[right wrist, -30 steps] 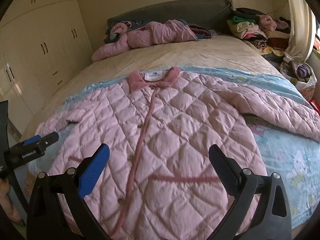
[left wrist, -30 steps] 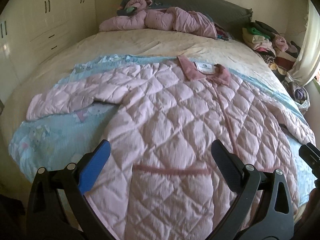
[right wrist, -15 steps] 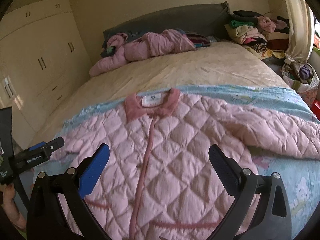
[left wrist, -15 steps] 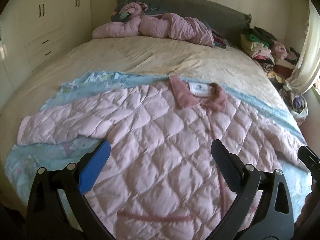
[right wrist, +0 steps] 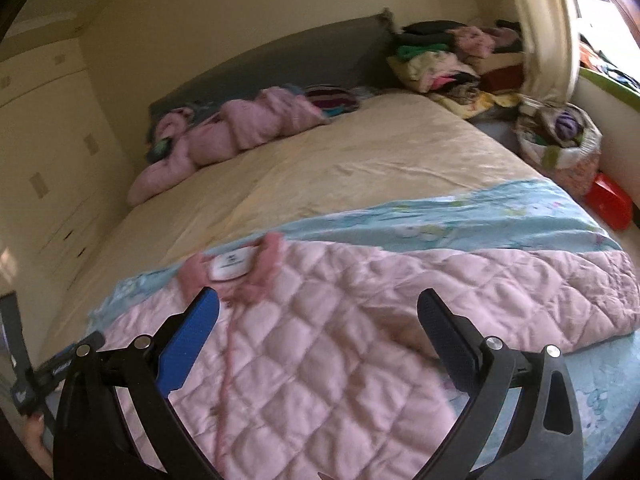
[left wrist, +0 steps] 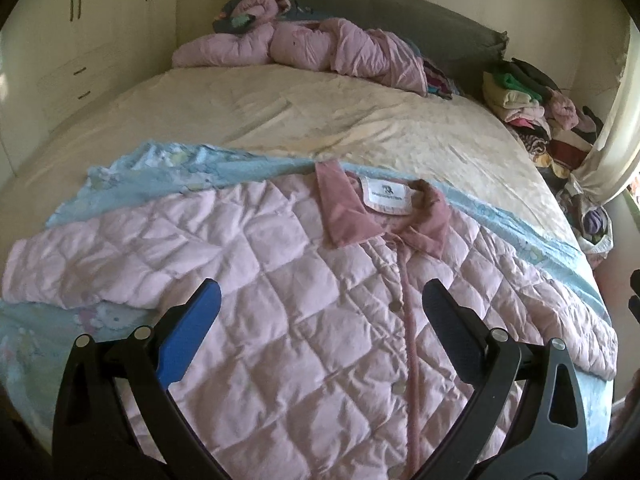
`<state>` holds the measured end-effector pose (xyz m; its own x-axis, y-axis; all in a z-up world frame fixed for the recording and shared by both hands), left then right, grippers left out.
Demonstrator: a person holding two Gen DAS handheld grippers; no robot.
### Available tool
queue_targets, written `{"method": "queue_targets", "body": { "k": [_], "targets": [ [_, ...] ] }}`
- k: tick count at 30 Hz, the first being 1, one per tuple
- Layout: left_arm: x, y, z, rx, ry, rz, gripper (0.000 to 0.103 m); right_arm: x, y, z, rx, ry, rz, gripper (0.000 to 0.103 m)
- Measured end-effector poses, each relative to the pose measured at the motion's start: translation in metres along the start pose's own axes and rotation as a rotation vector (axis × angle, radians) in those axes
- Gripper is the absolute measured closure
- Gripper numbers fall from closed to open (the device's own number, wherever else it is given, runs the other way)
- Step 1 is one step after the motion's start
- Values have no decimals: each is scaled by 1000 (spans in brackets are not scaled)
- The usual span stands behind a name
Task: Fold large clothes
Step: 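Move the right gripper to the jacket sleeve cuff and close on it, then lift the sleeve with the right gripper and carry it across the jacket front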
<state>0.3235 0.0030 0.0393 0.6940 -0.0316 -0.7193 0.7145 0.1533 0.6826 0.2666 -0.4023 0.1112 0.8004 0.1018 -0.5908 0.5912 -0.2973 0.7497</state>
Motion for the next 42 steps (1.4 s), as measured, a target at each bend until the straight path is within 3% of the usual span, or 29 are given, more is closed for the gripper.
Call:
{"method": "queue_targets", "body": {
  "k": [14, 21, 28, 37, 41, 42],
  "targets": [
    [73, -52, 44, 96, -16, -146, 8, 34, -20, 142, 253, -238, -23, 4],
    [86, -66, 54, 126, -50, -162, 8, 37, -38, 210, 397, -383, -21, 4],
    [94, -74, 56, 148, -31, -177, 8, 34, -64, 275, 569, -496, -19, 4],
    [89, -71, 49, 156, -19, -170, 8, 40, -94, 339, 841, -476, -49, 4],
    [83, -67, 40, 142, -12, -174, 8, 42, -97, 360, 909, -434, -3, 5],
    [82, -66, 38, 140, -8, -174, 8, 40, -95, 362, 913, -431, 12, 10]
  ]
}}
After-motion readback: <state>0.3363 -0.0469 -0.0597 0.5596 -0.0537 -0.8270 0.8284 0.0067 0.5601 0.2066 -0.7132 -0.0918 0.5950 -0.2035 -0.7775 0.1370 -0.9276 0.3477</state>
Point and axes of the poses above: each gripper's, at about its wrist camera, not at the fingertips, and x roughly the way its jaws point, z to its right, y to its top, the point moved 3 cm from there along x, roughly the way its jaws point
